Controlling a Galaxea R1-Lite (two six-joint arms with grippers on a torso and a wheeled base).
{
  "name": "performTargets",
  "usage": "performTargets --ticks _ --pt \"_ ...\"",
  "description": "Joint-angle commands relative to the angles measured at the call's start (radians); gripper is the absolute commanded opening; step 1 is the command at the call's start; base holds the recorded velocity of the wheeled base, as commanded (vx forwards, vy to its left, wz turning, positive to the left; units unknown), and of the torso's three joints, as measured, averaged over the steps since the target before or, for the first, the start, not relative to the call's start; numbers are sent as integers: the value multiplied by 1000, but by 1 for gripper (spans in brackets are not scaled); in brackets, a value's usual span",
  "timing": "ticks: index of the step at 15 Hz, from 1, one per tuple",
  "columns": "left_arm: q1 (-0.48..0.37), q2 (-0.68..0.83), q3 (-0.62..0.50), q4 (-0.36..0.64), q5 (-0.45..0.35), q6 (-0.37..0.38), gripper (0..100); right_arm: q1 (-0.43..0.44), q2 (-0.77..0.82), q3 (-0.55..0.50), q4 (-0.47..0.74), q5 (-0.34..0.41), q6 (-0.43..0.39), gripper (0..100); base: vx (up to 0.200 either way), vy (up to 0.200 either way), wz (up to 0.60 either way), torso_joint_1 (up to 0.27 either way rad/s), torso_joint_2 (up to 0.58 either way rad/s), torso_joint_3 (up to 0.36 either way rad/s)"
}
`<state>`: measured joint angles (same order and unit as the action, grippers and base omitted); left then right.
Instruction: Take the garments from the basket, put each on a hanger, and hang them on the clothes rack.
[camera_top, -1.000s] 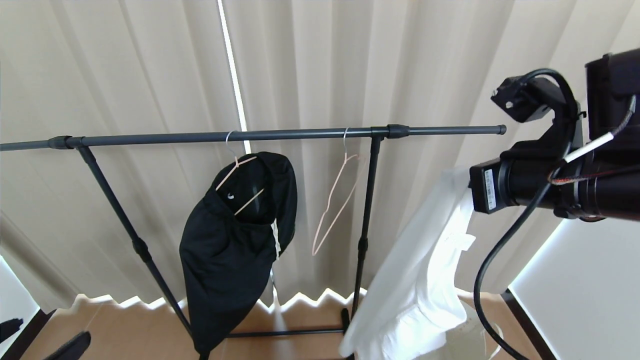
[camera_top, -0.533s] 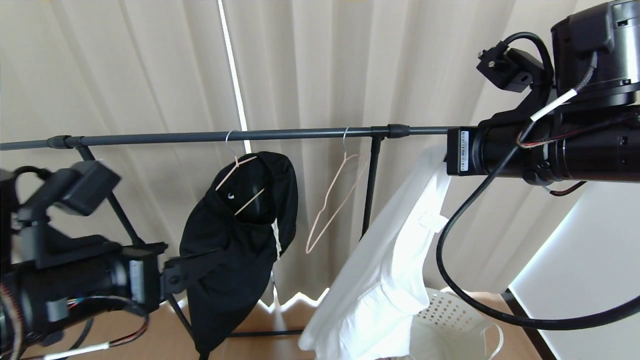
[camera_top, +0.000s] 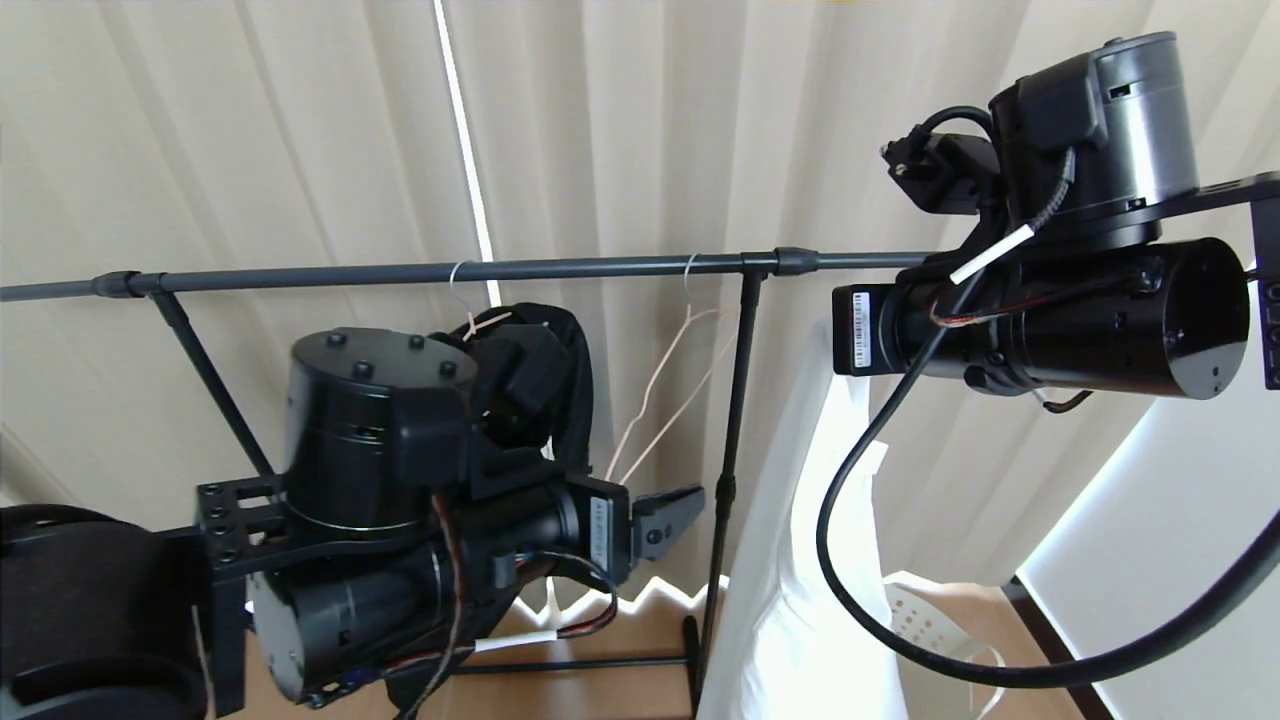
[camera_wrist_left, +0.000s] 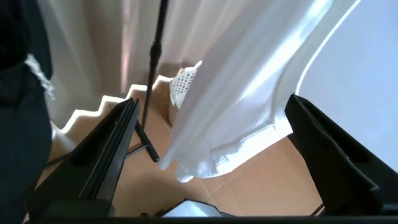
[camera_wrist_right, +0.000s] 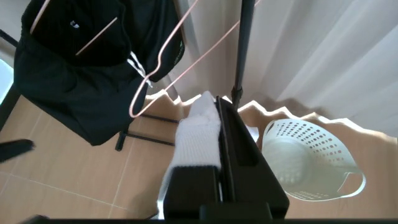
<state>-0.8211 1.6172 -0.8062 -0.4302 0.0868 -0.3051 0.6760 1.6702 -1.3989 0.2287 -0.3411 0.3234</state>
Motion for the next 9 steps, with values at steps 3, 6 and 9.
performTargets --ticks 3,6,9 --pt "-63 119 -105 -1 -2 0 100 4 23 -3 0 1 0 0 0 0 0 0 0 0" --pt "-87 167 -142 -5 -4 -2 100 5 28 -3 0 1 0 0 0 0 0 0 0 0" --pt "-86 220 -177 -9 4 -5 100 20 25 3 0 -1 2 0 0 0 0 0 0 0"
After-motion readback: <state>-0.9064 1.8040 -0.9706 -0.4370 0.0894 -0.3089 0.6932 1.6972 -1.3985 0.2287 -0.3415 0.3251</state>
